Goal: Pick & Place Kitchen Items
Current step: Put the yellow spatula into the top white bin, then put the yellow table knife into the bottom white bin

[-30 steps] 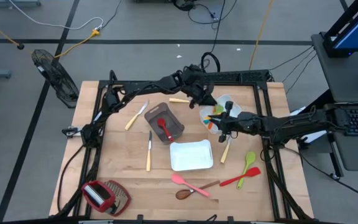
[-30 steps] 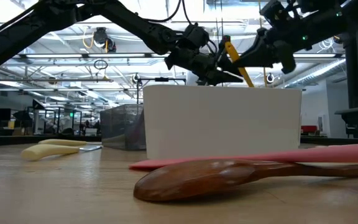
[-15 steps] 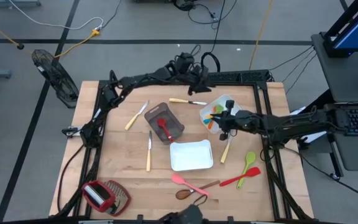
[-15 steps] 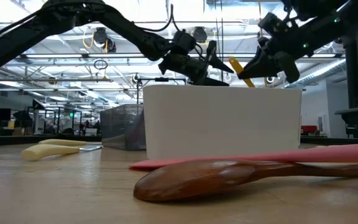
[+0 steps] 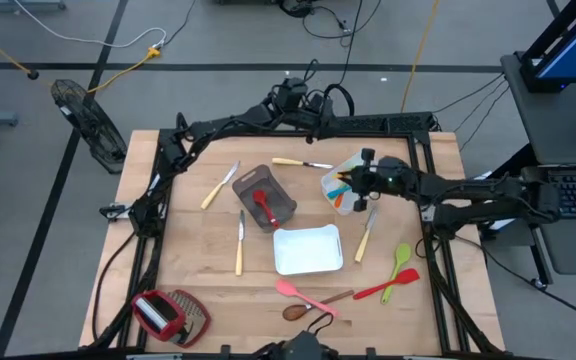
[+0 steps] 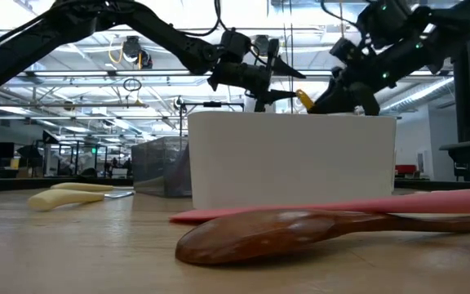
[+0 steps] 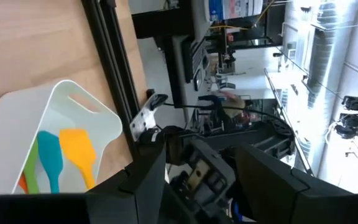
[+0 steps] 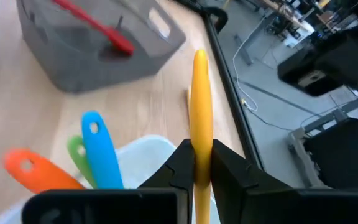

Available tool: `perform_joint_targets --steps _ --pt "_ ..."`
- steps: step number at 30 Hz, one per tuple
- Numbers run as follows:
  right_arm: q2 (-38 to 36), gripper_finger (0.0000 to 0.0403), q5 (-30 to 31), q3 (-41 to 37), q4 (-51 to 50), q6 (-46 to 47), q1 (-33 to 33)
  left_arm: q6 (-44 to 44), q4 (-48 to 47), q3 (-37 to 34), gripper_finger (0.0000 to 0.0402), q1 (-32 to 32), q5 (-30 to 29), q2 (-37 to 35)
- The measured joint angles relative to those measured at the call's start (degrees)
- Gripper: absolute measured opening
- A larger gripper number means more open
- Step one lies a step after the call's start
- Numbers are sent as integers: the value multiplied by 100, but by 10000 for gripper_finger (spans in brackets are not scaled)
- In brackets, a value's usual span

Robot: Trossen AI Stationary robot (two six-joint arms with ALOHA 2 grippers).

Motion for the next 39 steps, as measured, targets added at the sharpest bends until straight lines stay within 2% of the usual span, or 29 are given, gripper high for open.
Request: perform_joint_targets --steps 13,21,27,32,39 --pt "845 32 -91 -2 316 -435 -404 3 -6 -1 198 9 319 0" --pt "885 70 -82 -2 318 -421 -402 7 -8 -2 198 7 361 0" --pt "885 94 -88 -2 316 26 -402 14 -10 -2 198 9 369 0" --pt "882 127 -91 -2 309 72 -340 72 -10 -4 198 23 420 0" --pt "808 173 -90 -2 121 644 -223 136 -14 -5 198 57 596 0"
